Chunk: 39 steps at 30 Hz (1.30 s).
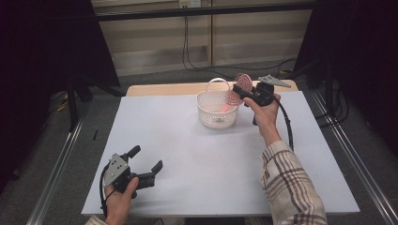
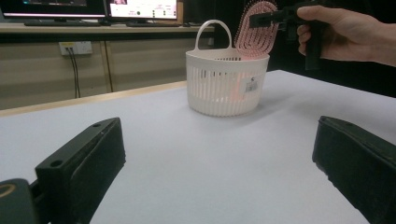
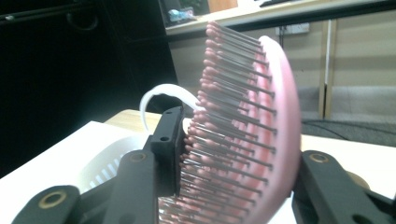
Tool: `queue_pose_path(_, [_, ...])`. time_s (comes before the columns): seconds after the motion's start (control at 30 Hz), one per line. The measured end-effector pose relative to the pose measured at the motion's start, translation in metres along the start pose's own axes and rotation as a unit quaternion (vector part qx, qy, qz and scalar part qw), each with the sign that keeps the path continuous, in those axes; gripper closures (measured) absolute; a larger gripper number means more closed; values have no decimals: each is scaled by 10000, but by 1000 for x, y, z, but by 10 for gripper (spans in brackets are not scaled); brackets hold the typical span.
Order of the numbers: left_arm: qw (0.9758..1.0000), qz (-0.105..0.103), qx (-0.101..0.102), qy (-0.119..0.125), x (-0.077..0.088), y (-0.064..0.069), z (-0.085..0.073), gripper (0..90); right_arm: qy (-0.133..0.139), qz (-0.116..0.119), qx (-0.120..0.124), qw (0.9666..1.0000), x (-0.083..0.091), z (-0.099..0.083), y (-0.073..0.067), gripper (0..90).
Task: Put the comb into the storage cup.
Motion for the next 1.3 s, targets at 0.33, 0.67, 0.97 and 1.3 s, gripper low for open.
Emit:
queue_pose_path(0.33, [10000,-1,-4,-5,0,-1,0,26,-74,70,-55,9999,1,-3,3,521])
queue_pose_path(0.67, [10000,-8,-22,-27,0,-1,-1,26,-68,153,-111,9998,-3,-5,3,544])
queue_pose_path(0.97, [10000,-19,-26,-25,0,-1,-1,26,-103,163,-280,9994,-7,-10,3,554])
queue_pose_path(1.3, [10000,-25,-34,-18,0,-1,0,26,-178,39,-323,9993,-4,-9,7,438])
Point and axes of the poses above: each handheld gripper's, and its own axes: x roughly backward along the jaws, z roughly out of its top, y roughly to its right, the point moved 4 cm from there along -x, roughly forward along the jaws, and after that the axes turned 8 degrees about -x, right-handed, at the moved point
